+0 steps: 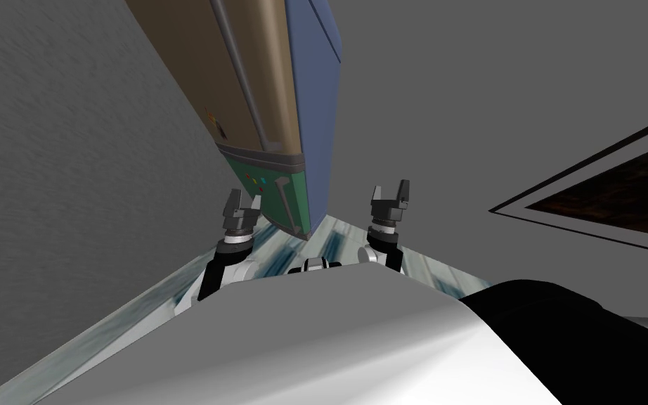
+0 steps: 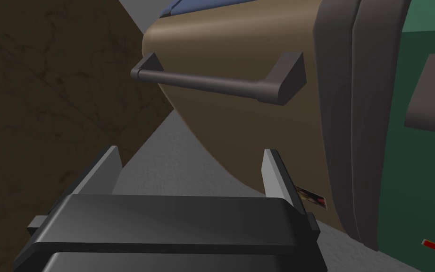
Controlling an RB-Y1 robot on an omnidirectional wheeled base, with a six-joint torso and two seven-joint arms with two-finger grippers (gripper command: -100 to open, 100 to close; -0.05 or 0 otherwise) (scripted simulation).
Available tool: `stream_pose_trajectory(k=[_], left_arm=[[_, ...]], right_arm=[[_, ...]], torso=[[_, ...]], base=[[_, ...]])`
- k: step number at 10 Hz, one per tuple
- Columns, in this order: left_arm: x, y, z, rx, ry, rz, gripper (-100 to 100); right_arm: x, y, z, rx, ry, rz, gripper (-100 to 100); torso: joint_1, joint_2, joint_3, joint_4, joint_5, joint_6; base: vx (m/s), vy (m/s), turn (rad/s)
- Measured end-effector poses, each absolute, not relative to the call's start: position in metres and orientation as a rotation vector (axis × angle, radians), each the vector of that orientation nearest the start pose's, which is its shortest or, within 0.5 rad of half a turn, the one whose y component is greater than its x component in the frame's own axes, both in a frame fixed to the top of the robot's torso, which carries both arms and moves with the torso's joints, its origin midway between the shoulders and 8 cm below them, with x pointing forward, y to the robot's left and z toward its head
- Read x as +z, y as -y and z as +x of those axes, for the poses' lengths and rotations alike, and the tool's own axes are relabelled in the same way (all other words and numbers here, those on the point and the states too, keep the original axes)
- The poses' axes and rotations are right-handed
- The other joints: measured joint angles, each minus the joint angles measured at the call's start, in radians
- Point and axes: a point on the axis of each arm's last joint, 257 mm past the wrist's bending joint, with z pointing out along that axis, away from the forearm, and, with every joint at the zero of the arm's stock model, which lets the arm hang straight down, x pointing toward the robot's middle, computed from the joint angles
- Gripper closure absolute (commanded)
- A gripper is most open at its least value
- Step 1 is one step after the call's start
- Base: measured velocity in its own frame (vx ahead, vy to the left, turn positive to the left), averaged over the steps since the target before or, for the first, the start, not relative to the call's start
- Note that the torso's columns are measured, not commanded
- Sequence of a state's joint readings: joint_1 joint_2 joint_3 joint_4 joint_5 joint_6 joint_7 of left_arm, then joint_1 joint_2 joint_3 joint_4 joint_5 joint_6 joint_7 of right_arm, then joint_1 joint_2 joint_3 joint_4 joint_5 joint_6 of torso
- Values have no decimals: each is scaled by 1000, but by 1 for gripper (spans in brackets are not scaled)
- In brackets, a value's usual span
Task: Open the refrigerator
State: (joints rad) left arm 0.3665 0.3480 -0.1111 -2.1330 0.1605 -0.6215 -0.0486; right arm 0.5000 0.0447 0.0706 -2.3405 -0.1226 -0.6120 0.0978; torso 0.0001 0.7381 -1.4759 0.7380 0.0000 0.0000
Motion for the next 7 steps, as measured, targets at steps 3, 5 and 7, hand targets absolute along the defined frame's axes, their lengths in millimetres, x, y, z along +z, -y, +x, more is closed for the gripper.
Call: stream_pose_trajectory(k=[3,5,7], left_arm=[[7,-222,372,-1522,-834,-425,-100],[2,-221,378,-1535,-879,-415,-100],[-5,-220,384,-1547,-924,-405,-100]], right_arm=[[69,276,310,1381,-394,609,0],[69,276,310,1381,-394,609,0],[69,276,310,1381,-394,609,0]], torso=[[0,0,0,0,0,0],[0,0,0,0,0,0],[0,0,0,0,0,0]], base=[[23,5,-7],[24,2,-7],[22,0,-8]])
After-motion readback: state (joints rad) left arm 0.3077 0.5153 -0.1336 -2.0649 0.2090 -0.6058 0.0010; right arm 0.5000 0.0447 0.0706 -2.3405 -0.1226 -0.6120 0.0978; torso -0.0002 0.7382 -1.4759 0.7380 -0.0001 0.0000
